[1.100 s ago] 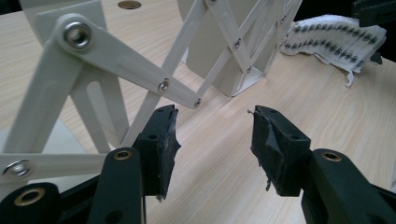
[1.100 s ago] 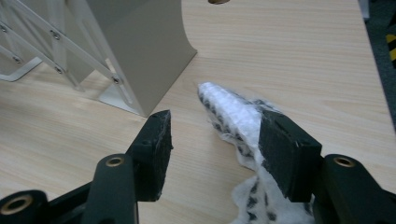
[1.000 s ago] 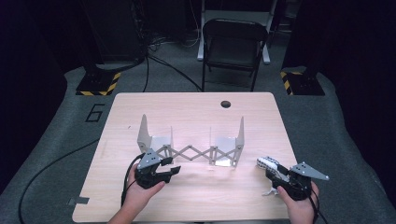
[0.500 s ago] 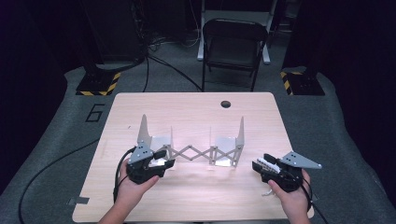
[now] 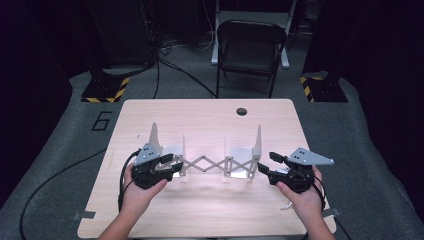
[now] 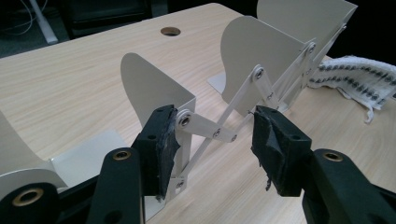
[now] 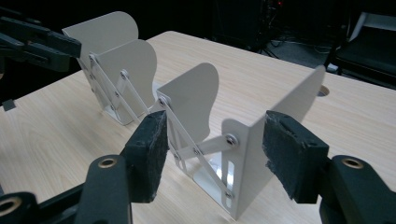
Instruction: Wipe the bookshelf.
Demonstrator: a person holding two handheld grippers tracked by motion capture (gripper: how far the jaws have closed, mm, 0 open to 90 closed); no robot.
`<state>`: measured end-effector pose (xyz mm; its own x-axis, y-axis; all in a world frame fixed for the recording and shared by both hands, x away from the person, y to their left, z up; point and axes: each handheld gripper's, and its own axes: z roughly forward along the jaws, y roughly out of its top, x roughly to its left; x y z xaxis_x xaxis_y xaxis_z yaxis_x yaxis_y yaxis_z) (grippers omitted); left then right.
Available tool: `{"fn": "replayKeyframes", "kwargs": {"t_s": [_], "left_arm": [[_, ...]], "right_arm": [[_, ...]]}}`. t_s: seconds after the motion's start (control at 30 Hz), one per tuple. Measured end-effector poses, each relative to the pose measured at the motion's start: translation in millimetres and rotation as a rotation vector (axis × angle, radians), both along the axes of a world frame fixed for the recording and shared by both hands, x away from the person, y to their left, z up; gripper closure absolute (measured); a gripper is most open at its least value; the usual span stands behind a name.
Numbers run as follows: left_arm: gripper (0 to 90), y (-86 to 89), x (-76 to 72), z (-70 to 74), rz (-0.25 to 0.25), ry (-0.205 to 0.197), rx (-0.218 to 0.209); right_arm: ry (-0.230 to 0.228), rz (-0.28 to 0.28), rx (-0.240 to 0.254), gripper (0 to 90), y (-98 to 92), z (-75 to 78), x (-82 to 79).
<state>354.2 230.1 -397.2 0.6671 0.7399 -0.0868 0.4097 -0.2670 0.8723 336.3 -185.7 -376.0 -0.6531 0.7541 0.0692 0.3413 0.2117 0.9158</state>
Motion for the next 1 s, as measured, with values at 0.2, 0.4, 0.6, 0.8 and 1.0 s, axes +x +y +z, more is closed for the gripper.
{"fn": "replayKeyframes", "kwargs": {"t_s": [0.2,0.4,0.6,0.8,1.0], "left_arm": [[49.4,2.4,4.1,0.5,0.022,-0.002,0.012],[51.7,1.8,8.4,-4.9,0.039,0.018,0.032],[57.2,-0.3,10.4,-11.4,0.057,0.027,0.044],[65.1,-2.6,11.0,-11.3,0.074,0.009,0.061],[65.6,-3.9,11.7,-11.6,0.089,0.002,0.058]], "right_arm": [[0.0,0.036,-0.012,41.4,16.7,3.5,6.8],[0.007,0.086,-0.051,44.1,37.9,1.2,16.0],[0.035,0.131,-0.082,51.8,53.8,-7.6,27.3],[0.056,0.146,-0.116,54.8,66.6,-15.1,38.0],[0.076,0.154,-0.123,54.8,74.0,-22.7,47.7]]}}
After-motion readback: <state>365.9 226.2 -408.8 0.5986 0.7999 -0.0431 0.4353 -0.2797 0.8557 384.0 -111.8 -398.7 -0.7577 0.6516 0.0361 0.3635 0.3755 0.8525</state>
